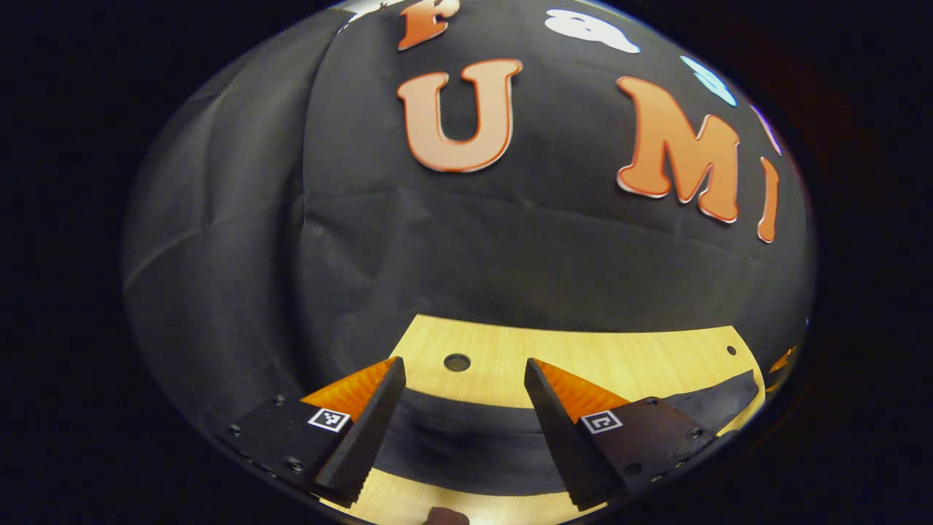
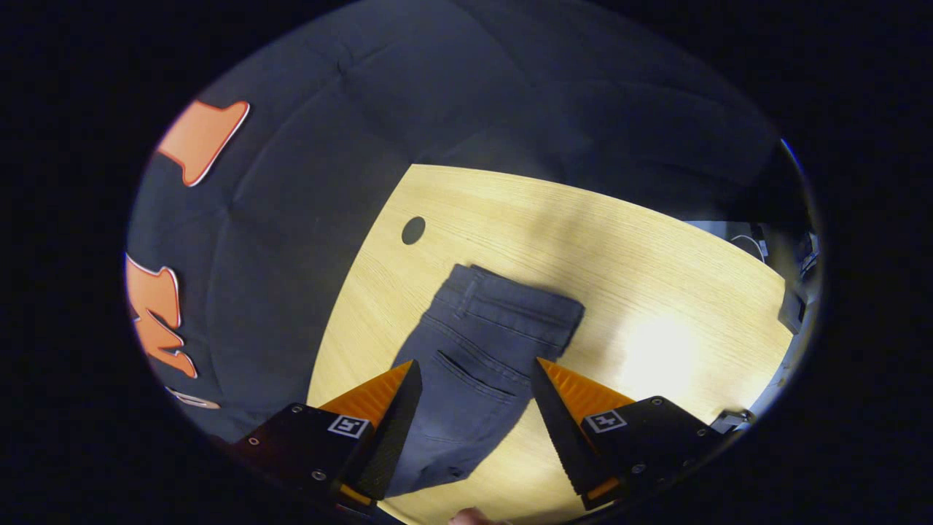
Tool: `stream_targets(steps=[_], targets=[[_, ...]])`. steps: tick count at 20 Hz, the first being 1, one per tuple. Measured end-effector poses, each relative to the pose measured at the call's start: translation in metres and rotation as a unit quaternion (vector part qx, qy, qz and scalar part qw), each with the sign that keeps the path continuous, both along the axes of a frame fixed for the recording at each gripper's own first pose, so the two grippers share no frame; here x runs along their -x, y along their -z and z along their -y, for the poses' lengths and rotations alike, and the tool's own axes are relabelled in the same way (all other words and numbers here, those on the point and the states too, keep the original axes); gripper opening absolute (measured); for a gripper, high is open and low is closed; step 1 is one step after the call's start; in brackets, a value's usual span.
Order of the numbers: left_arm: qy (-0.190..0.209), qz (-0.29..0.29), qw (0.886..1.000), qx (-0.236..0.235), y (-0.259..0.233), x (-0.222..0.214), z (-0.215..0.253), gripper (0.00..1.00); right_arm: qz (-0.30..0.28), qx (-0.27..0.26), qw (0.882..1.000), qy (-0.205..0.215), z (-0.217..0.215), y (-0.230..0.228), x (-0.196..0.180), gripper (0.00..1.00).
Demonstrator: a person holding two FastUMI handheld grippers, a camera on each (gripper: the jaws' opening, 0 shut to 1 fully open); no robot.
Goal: Grasp the waist and the cuffs of the jeans and fold them to make the two legs overlap; first hold the waist and fold one-third of the jeans toward the cuffs, then hold the cuffs and fold the remaining one-third in the same direction to finish folding.
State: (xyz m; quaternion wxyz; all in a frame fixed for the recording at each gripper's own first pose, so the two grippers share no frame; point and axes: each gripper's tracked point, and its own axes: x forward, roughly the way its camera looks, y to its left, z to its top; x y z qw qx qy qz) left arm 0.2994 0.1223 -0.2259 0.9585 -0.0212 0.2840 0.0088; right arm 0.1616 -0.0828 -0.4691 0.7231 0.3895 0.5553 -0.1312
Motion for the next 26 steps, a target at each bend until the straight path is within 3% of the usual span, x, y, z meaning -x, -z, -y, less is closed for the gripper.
stream_targets(steps=[8, 15, 20, 26], targets=[[0.047, 0.092, 0.995, -0.004, -0.076, 0.039, 0.058, 0.99, -0.022, 0.019, 0.999, -0.027, -0.002, 0.024, 0.017, 0.92], [0.074, 0.154, 0.984, -0.051, -0.124, 0.079, 0.107, 0.96, -0.039, 0.037, 0.998, -0.035, 0.003, 0.057, 0.013, 0.93], [0.092, 0.141, 0.985, -0.037, -0.119, 0.099, 0.153, 0.97, -0.056, 0.044, 0.997, -0.037, 0.006, 0.076, 0.012, 0.92], [0.077, 0.086, 0.993, -0.015, -0.085, 0.124, 0.171, 0.99, -0.062, 0.028, 0.997, -0.031, 0.004, 0.086, 0.007, 0.91]])
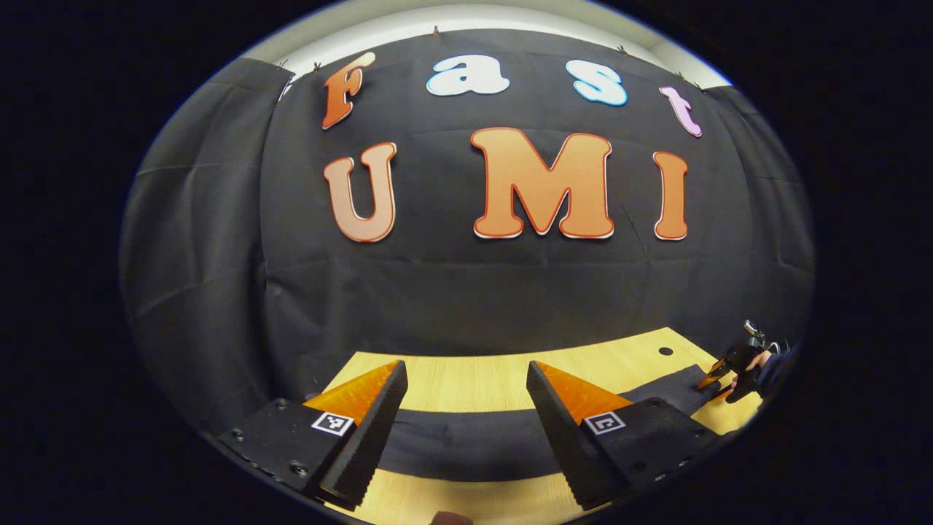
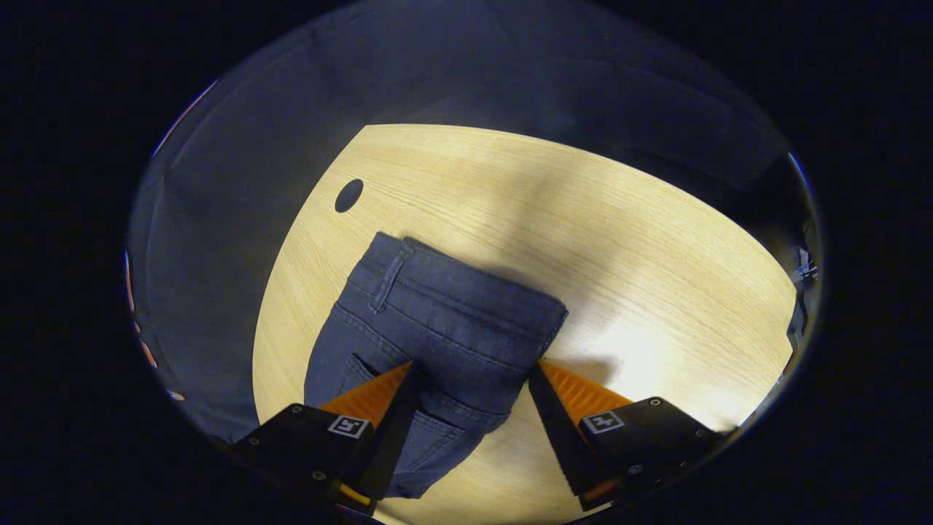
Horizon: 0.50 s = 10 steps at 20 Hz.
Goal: Grasp the waist and the cuffs of the jeans and fold them to make the two legs overlap; first hold the waist and fold one-third of the jeans toward the cuffs, then hold the cuffs and fold the remaining one-third in the same direction to finish folding.
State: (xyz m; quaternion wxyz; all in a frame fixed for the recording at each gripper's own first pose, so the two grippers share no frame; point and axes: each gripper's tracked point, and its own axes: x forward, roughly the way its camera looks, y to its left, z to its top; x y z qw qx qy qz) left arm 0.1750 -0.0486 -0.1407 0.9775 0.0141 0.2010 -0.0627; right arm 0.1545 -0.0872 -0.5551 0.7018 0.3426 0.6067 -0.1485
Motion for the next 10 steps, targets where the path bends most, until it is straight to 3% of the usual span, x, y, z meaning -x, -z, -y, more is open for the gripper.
stream_targets(steps=[2, 4, 5, 6, 7, 10], targets=[[0.0, -0.006, 1.0, -0.001, 0.002, 0.002, 0.006, 0.99, 0.007, -0.019, 1.0, 0.004, -0.008, 0.001, 0.0, 0.71], [0.004, -0.014, 1.0, -0.008, 0.006, 0.006, 0.01, 1.0, 0.005, -0.046, 0.998, 0.048, -0.015, 0.001, -0.005, 0.49], [0.004, -0.018, 1.0, -0.01, 0.007, 0.007, 0.011, 1.0, 0.01, -0.046, 0.998, 0.039, -0.017, 0.004, -0.005, 0.38], [0.006, -0.022, 1.0, -0.01, 0.008, 0.01, 0.013, 0.99, 0.013, -0.048, 0.998, 0.043, -0.017, -0.002, 0.001, 0.37], [0.008, -0.023, 1.0, -0.011, 0.008, 0.012, 0.015, 0.99, 0.012, -0.042, 0.998, 0.046, -0.018, 0.005, -0.003, 0.23], [0.014, -0.021, 1.0, -0.011, 0.007, 0.013, 0.016, 0.99, 0.027, -0.04, 0.997, 0.053, -0.017, -0.017, -0.005, 0.23]])
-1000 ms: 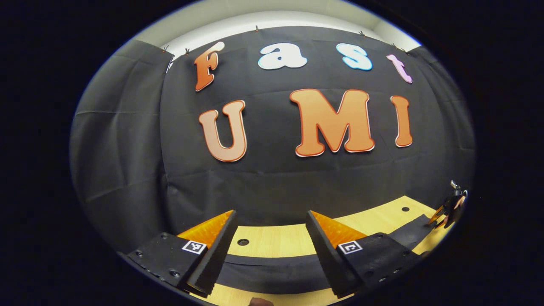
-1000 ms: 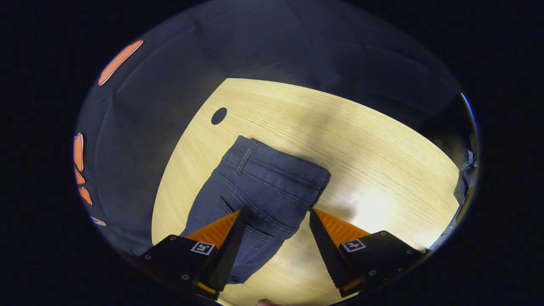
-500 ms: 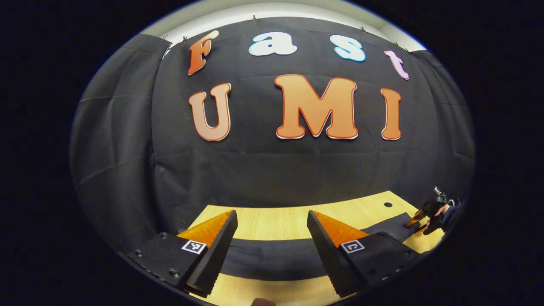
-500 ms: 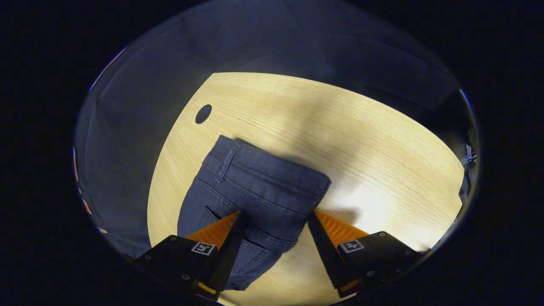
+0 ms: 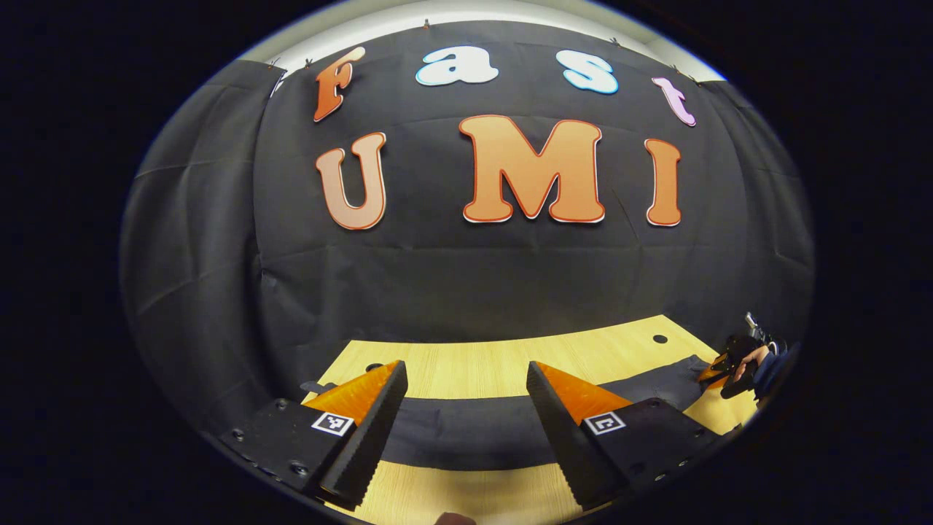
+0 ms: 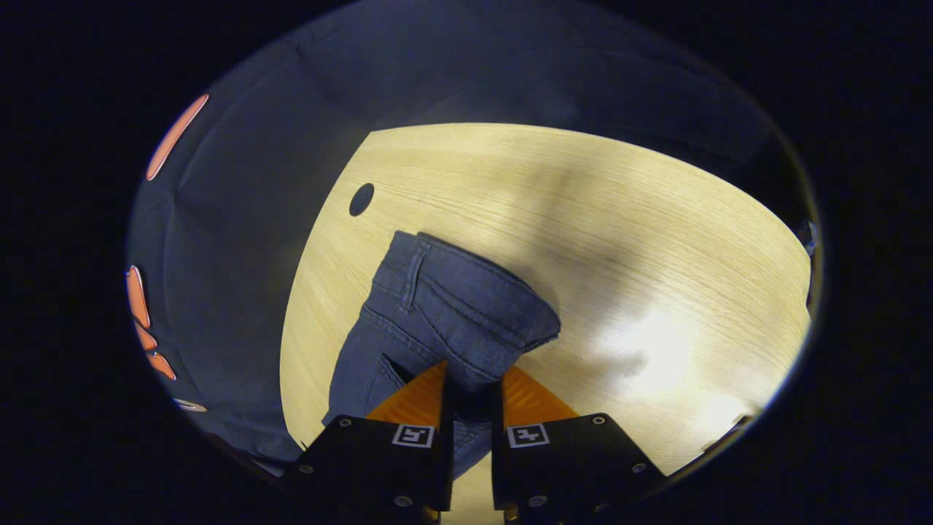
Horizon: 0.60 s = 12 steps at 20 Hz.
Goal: Grasp the waist and the cuffs of the jeans and fold them to make the two legs overlap; first hold the waist and fold one-third of the jeans toward the cuffs, then hold the cuffs and fold the remaining one-third in the same direction to finish folding.
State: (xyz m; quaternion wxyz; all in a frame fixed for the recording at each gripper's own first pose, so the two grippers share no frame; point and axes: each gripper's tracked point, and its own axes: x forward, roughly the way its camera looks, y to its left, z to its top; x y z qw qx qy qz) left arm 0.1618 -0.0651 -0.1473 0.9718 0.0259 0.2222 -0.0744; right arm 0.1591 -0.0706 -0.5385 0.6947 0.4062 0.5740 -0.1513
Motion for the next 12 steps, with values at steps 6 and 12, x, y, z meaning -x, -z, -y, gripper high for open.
stream_targets(steps=[6, 12], targets=[[0.02, 0.001, 1.0, 0.014, -0.001, -0.004, -0.008, 0.98, 0.091, 0.054, 0.994, -0.033, -0.011, -0.064, -0.01, 0.22], [0.007, 0.002, 0.999, 0.034, -0.001, 0.002, -0.046, 0.99, 0.156, 0.087, 0.98, -0.086, -0.048, -0.128, -0.015, 0.22]])
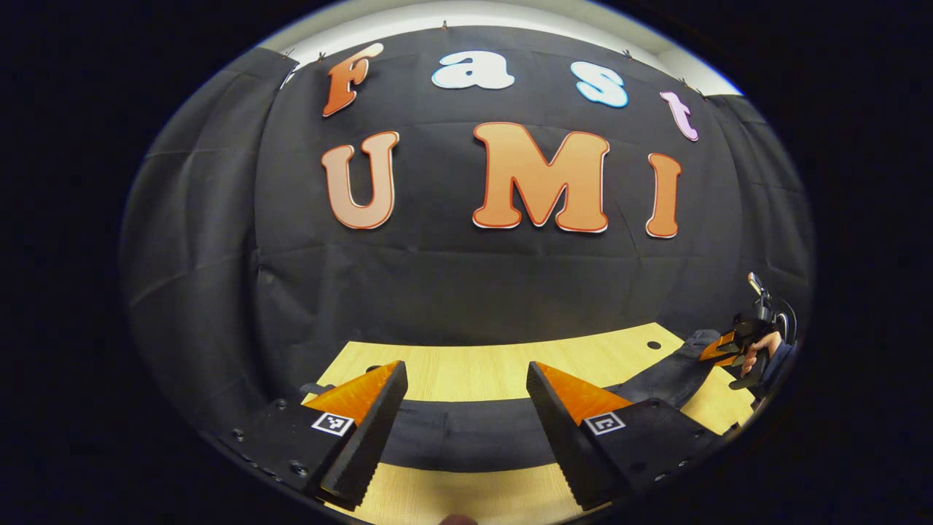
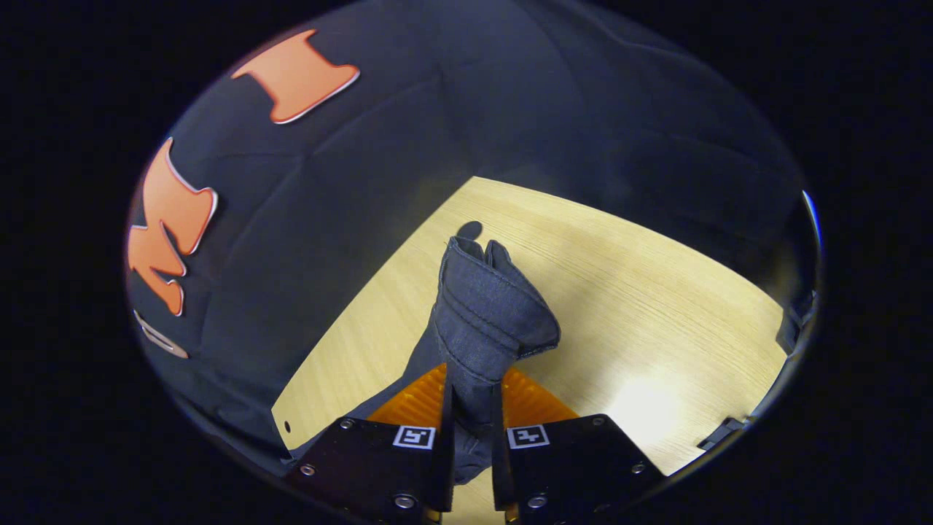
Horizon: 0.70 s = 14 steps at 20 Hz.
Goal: Grasp the waist and the cuffs of the jeans and fold them to make the two legs overlap; first hold the waist and fold one-third of the jeans toward the cuffs, then hold the cuffs and fold the remaining one-third in the same direction to finish folding.
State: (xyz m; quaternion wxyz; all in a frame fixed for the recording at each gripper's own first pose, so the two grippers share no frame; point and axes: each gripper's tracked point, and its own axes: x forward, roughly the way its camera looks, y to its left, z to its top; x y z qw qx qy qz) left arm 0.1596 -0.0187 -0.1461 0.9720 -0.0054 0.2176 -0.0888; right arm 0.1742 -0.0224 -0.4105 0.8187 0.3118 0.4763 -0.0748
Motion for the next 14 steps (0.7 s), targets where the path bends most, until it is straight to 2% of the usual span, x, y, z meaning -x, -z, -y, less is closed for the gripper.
stream_targets(steps=[6, 14], targets=[[-0.016, -0.003, 1.0, 0.014, 0.002, 0.001, -0.031, 0.99, 0.042, 0.009, 0.998, -0.041, -0.042, -0.044, 0.002, 0.22], [-0.038, -0.007, 0.999, 0.022, 0.007, -0.003, -0.071, 0.99, 0.103, 0.037, 0.983, -0.145, -0.128, -0.098, 0.013, 0.22]])
